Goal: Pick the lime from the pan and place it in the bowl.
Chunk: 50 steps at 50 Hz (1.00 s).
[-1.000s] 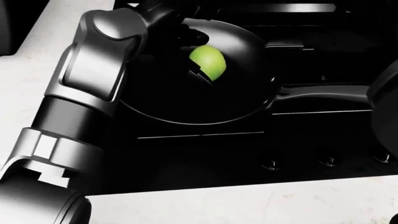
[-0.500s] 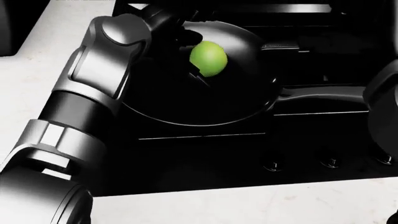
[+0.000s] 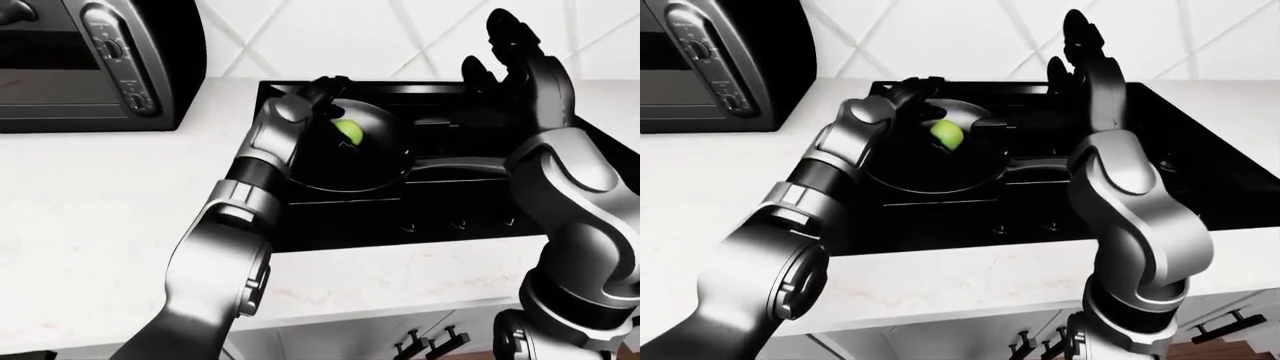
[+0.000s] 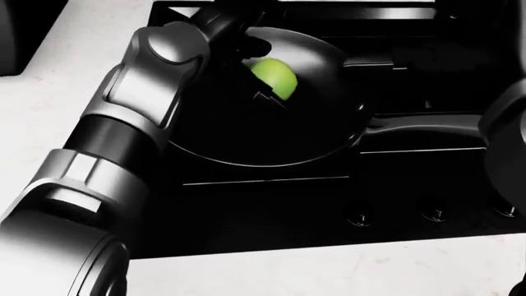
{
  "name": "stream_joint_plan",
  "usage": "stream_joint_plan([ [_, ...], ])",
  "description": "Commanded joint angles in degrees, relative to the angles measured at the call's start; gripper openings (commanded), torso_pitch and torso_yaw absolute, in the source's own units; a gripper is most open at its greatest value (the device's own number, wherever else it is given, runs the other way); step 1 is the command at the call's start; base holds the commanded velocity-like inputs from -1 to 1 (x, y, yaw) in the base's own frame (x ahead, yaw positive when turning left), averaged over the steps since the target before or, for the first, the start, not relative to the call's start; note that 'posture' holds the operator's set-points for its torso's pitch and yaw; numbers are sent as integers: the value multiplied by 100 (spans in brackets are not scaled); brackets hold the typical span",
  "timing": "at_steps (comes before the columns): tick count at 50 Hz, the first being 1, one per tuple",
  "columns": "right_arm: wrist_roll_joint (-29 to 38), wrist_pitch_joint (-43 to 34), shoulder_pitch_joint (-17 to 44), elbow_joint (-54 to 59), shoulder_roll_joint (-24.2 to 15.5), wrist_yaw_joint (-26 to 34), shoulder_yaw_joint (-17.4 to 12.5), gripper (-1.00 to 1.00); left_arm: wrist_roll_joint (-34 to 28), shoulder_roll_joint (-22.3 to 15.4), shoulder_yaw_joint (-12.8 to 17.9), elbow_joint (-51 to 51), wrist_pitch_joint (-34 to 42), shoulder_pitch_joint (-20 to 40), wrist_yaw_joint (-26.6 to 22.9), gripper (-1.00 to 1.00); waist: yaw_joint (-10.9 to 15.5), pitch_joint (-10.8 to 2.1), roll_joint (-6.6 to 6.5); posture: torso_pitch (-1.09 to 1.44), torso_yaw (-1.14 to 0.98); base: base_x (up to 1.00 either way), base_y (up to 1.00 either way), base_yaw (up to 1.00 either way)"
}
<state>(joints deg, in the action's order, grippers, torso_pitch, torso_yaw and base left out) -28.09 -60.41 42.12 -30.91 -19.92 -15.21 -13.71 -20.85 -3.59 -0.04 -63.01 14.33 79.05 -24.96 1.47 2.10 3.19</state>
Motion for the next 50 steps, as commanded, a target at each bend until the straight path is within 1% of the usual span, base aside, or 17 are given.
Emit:
stream_joint_plan([
  [1,37,199,141,-103,-60,17,-61,100,-38,-55,-2,154,-277,210,155,65,0,-166,17,0,0,0,0,0],
  [11,44,167,170,-115,-65,25,-67,100,-237,-117,3,-120,-558,218,372,67,-5,-177,14,0,0,0,0,0],
  [23,95,251,120,-76,-39,70,-39,100,-307,-85,31,-292,-714,195,515,62,-14,-192,1,0,0,0,0,0],
  [28,96,216,139,-99,-28,71,-42,100,-296,-45,47,-310,-805,161,612,55,-22,-197,-7,0,0,0,0,0],
  [42,86,194,147,-116,-28,70,-57,100,-345,-18,52,-468,-997,143,917,48,-29,-206,-14,0,0,0,0,0],
  [46,76,189,156,-114,-33,64,-66,100,-361,1,53,-512,-1052,125,1015,41,-30,-207,-15,0,0,0,0,0],
  [50,77,208,150,-99,-34,68,-64,100,-378,12,50,-559,-1113,130,1065,40,-31,-208,-16,0,0,0,0,0],
])
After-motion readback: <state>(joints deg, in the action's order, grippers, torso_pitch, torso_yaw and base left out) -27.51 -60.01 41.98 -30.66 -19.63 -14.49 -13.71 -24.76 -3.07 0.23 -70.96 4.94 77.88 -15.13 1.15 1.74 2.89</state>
